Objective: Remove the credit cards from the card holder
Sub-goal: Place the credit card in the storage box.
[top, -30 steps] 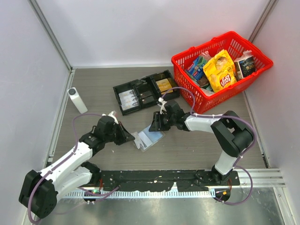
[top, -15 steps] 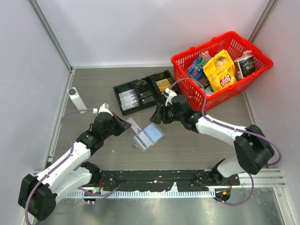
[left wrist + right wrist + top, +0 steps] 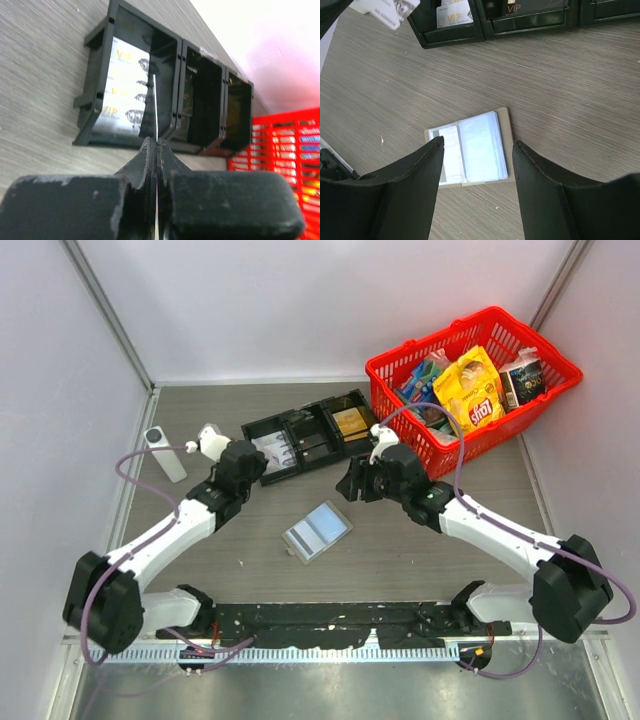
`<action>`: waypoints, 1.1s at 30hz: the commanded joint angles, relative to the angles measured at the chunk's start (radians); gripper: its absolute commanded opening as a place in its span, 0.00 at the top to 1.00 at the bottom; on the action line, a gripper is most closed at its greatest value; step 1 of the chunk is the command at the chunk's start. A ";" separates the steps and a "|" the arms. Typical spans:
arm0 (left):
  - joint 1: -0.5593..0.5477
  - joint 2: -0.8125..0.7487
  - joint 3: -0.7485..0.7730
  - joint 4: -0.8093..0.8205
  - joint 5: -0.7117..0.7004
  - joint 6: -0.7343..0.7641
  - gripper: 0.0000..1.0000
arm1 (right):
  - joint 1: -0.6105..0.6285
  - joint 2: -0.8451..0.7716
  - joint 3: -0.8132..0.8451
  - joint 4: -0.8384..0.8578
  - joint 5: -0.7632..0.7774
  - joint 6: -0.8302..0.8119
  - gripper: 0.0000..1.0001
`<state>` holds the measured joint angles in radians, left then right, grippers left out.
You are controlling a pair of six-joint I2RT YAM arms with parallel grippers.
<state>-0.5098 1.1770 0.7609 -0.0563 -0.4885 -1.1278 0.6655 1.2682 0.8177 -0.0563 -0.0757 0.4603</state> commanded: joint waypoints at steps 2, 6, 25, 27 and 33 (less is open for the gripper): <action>0.005 0.163 0.118 0.094 -0.209 -0.033 1.00 | -0.001 -0.070 -0.009 -0.039 0.062 -0.054 0.37; 0.005 0.272 0.170 0.151 -0.225 -0.067 1.00 | -0.003 -0.087 -0.006 -0.060 0.073 -0.077 0.36; 0.004 0.648 0.408 0.128 -0.334 -0.168 1.00 | -0.003 -0.098 -0.015 -0.063 0.059 -0.101 0.36; 0.004 0.661 0.403 0.127 -0.323 -0.170 1.00 | -0.003 -0.090 -0.014 -0.060 0.050 -0.103 0.36; -0.001 0.671 0.371 0.121 -0.302 -0.167 0.96 | -0.004 -0.082 -0.015 -0.056 0.027 -0.100 0.36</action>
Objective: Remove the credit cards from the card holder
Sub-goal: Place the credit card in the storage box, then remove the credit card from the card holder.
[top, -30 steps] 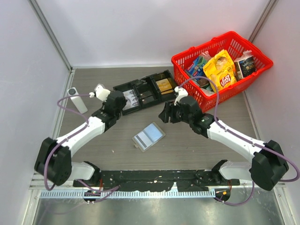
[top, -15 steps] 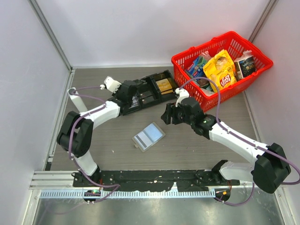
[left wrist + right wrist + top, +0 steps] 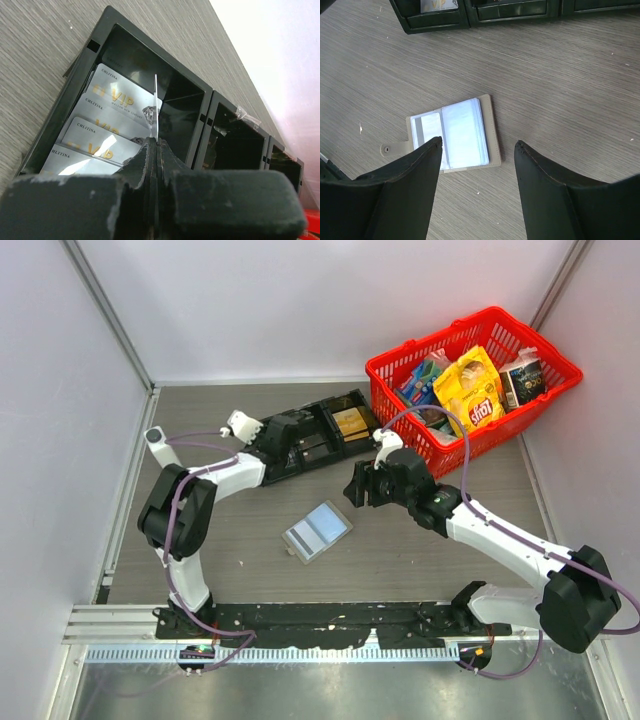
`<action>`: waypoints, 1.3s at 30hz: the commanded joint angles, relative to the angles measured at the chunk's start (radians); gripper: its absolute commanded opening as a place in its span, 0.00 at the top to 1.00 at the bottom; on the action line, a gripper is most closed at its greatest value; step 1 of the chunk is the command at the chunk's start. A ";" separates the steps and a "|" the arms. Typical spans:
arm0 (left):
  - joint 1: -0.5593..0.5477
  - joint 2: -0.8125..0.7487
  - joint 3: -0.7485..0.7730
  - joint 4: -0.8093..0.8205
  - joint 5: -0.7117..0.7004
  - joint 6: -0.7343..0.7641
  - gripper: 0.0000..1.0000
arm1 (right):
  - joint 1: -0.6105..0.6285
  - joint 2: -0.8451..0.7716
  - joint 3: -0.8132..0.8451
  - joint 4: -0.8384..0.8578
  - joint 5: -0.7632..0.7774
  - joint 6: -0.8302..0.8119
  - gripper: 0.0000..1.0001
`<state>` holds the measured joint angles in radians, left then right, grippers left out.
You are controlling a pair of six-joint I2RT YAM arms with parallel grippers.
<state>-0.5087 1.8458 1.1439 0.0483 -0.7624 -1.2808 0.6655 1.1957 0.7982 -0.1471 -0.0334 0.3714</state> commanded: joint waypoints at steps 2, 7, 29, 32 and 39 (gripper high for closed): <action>-0.005 -0.006 -0.021 0.015 -0.020 -0.011 0.88 | -0.003 -0.008 0.006 0.035 -0.022 -0.012 0.36; -0.014 -0.049 -0.053 -0.017 -0.020 -0.008 0.60 | -0.003 -0.004 0.010 0.034 -0.040 -0.005 0.36; -0.068 -0.536 -0.118 -0.364 0.280 0.360 0.11 | 0.072 0.134 0.110 -0.052 -0.102 -0.063 0.36; -0.067 -0.594 -0.119 -0.506 0.409 0.437 0.09 | 0.161 0.194 0.153 -0.084 -0.036 -0.095 0.36; -0.068 -0.695 -0.235 -0.732 0.724 0.442 0.08 | 0.319 0.329 0.233 -0.117 0.116 -0.152 0.35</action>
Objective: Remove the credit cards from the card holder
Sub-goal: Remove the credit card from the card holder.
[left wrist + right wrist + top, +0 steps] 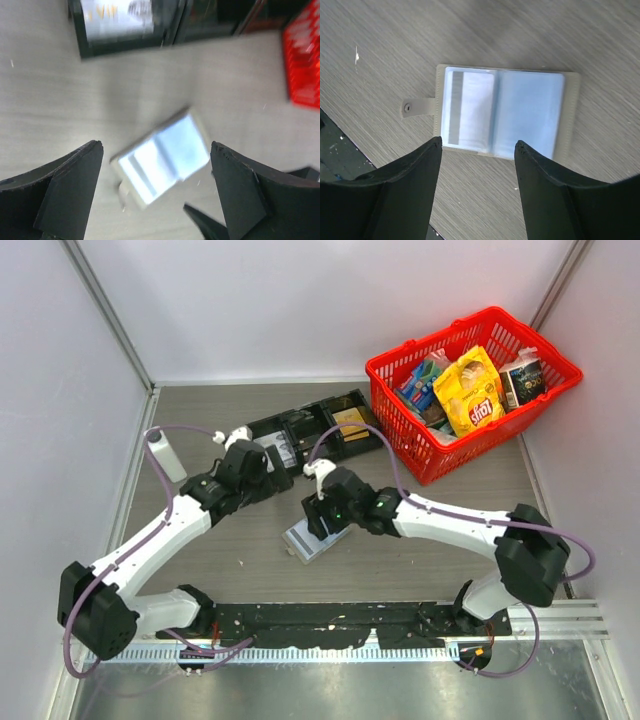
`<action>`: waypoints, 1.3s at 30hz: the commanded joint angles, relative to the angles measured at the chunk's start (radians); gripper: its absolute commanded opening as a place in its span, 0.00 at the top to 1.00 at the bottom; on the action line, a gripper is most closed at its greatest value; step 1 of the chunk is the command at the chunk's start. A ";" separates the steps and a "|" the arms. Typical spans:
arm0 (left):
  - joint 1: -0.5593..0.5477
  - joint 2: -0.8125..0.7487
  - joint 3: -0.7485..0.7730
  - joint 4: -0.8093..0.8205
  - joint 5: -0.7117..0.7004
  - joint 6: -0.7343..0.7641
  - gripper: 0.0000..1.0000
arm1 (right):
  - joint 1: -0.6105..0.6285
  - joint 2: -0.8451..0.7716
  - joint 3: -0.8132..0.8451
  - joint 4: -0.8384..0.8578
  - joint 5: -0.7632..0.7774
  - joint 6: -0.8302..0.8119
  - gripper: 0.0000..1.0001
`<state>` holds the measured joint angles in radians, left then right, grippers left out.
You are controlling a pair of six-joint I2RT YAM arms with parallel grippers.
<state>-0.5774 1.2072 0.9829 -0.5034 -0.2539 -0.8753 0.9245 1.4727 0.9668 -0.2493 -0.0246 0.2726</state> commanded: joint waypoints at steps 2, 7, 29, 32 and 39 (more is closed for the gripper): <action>0.001 -0.092 -0.130 -0.170 0.281 0.000 0.08 | 0.082 0.081 0.072 -0.007 0.124 -0.055 0.36; 0.001 -0.098 -0.260 -0.029 0.392 -0.082 0.13 | 0.120 0.136 0.081 0.028 0.137 -0.044 0.35; 0.002 0.074 -0.421 0.085 0.502 -0.071 0.90 | 0.218 0.281 0.098 0.081 0.278 -0.023 0.36; 0.002 0.080 -0.426 0.082 0.501 -0.062 1.00 | 0.226 0.297 0.102 0.068 0.325 -0.027 0.36; 0.002 0.101 -0.423 0.039 0.495 -0.024 1.00 | 0.229 0.290 0.128 0.006 0.442 -0.052 0.41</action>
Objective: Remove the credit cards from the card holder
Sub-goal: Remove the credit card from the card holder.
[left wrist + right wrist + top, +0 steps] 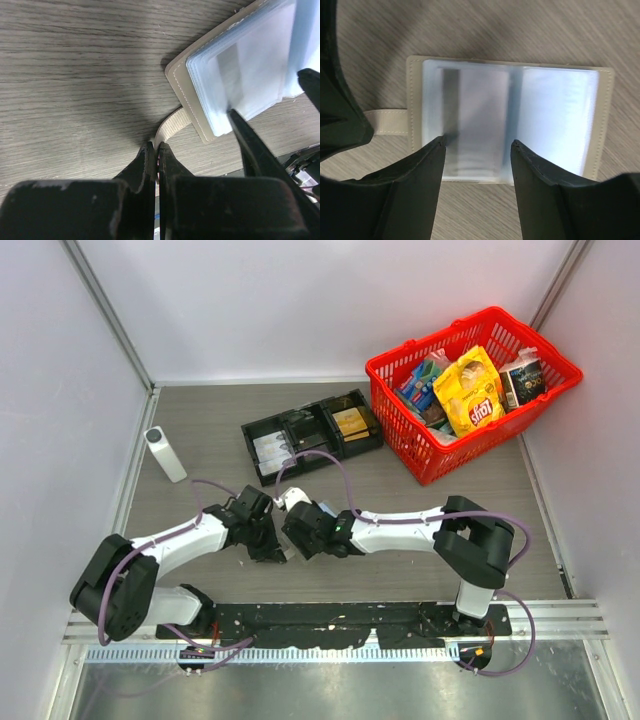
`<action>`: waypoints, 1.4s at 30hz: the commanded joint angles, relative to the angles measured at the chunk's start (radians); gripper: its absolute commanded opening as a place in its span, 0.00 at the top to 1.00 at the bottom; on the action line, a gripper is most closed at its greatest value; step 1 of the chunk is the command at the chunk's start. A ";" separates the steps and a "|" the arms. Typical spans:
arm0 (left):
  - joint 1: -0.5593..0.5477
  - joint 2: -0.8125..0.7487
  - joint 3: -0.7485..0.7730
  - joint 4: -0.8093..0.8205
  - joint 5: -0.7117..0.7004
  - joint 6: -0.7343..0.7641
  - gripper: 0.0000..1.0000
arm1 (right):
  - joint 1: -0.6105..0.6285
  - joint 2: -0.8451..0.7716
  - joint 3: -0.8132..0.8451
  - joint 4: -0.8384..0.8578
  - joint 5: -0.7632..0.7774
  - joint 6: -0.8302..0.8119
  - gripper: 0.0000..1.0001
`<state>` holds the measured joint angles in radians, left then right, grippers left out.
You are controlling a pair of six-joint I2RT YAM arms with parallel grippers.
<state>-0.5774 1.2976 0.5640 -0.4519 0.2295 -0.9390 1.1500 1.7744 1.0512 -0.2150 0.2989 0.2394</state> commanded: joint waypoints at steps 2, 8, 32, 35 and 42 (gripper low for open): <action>0.001 0.009 -0.007 -0.021 0.019 0.052 1.00 | 0.002 -0.029 0.049 -0.044 0.155 -0.028 0.44; 0.001 0.011 -0.003 -0.047 0.019 0.078 1.00 | 0.002 -0.067 0.067 -0.078 0.177 -0.077 0.46; 0.002 0.022 -0.007 -0.010 0.027 0.052 1.00 | 0.004 0.008 0.001 0.075 -0.058 -0.046 0.35; 0.001 0.022 -0.006 -0.011 0.028 0.052 1.00 | 0.004 0.013 0.000 0.072 -0.044 -0.052 0.35; 0.002 0.025 -0.004 -0.011 0.034 0.054 1.00 | 0.004 0.020 0.001 0.054 0.017 -0.063 0.35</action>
<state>-0.5701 1.3087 0.5640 -0.4564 0.2638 -0.8894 1.1538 1.7912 1.0485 -0.1654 0.2432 0.1856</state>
